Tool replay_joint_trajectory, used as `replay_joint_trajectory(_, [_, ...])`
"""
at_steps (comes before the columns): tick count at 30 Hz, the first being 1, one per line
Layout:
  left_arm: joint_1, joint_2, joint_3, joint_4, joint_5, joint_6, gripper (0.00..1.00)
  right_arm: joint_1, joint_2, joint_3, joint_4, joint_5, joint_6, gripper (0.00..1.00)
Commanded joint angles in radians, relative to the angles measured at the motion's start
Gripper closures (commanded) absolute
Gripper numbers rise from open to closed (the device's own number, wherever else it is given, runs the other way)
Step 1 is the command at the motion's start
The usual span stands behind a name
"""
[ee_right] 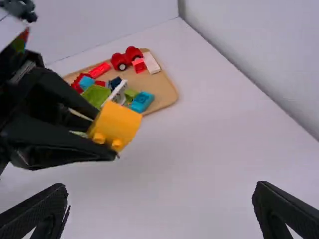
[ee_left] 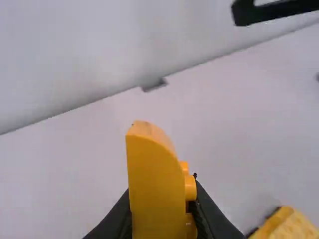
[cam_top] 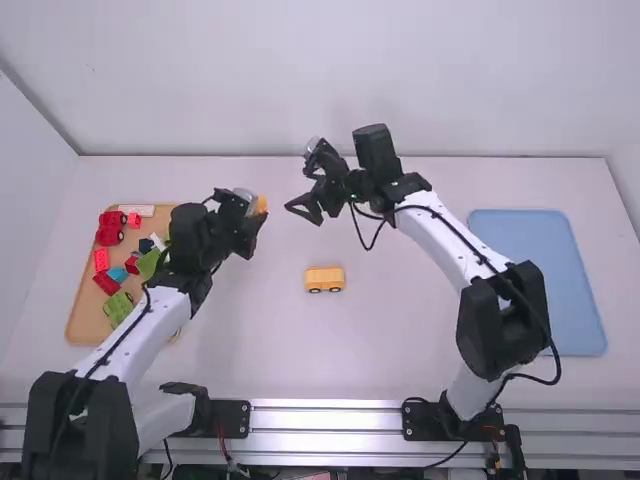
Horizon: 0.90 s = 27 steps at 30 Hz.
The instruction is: Assemble lego blocks to make yellow taxi
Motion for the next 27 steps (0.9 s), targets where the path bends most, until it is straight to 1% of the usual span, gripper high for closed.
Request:
replay_joint_trajectory(1, [-0.025, -0.018, -0.002, 0.011, 0.046, 0.029, 0.98, -0.041, -0.021, 0.012, -0.011, -0.108, -0.023, 0.01])
replay_joint_trajectory(4, [-0.051, -0.017, -0.003, 0.015, 0.046, 0.063, 0.98, -0.055, -0.025, -0.029, 0.06, -0.079, 0.017, 0.01])
replay_joint_trajectory(7, [-0.078, -0.017, -0.003, 0.029, 0.04, 0.062, 0.98, -0.041, -0.052, -0.099, 0.166, 0.01, 0.089, 0.01])
replay_joint_trajectory(8, [-0.079, -0.016, -0.003, 0.03, 0.039, 0.062, 0.98, -0.04, -0.056, -0.103, 0.171, 0.014, 0.092, 0.02])
replay_joint_trajectory(13, [-0.096, 0.031, -0.003, 0.095, 0.04, 0.051, 0.98, -0.043, -0.175, -0.246, 0.282, 0.083, 0.116, 0.01])
replay_joint_trajectory(15, [-0.105, 0.051, -0.003, 0.115, 0.04, 0.051, 0.98, -0.042, -0.203, -0.29, 0.316, 0.082, 0.153, 0.01])
replay_joint_trajectory(18, [-0.134, 0.114, -0.003, 0.185, 0.04, 0.047, 0.98, -0.057, -0.217, -0.38, 0.435, 0.075, 0.241, 0.01])
replay_joint_trajectory(19, [-0.138, 0.121, -0.003, 0.194, 0.04, 0.046, 0.98, -0.059, -0.217, -0.388, 0.449, 0.074, 0.251, 0.01])
replay_joint_trajectory(20, [-0.147, 0.139, -0.003, 0.219, 0.04, 0.04, 0.98, -0.065, -0.216, -0.417, 0.495, 0.075, 0.281, 0.01])
replay_joint_trajectory(21, [-0.163, 0.168, -0.003, 0.259, 0.04, 0.019, 0.98, -0.073, -0.216, -0.465, 0.575, 0.065, 0.327, 0.0])
replay_joint_trajectory(24, [-0.184, 0.2, -0.003, 0.309, 0.04, 0.003, 0.98, -0.082, -0.216, -0.525, 0.692, 0.018, 0.37, 0.03])
replay_joint_trajectory(26, [-0.209, 0.237, -0.003, 0.38, 0.04, -0.03, 0.98, -0.089, -0.216, -0.575, 0.789, 0.019, 0.422, 0.08])
replay_joint_trajectory(27, [-0.209, 0.237, -0.003, 0.38, 0.04, -0.03, 0.98, -0.089, -0.216, -0.575, 0.789, 0.019, 0.422, 0.08])
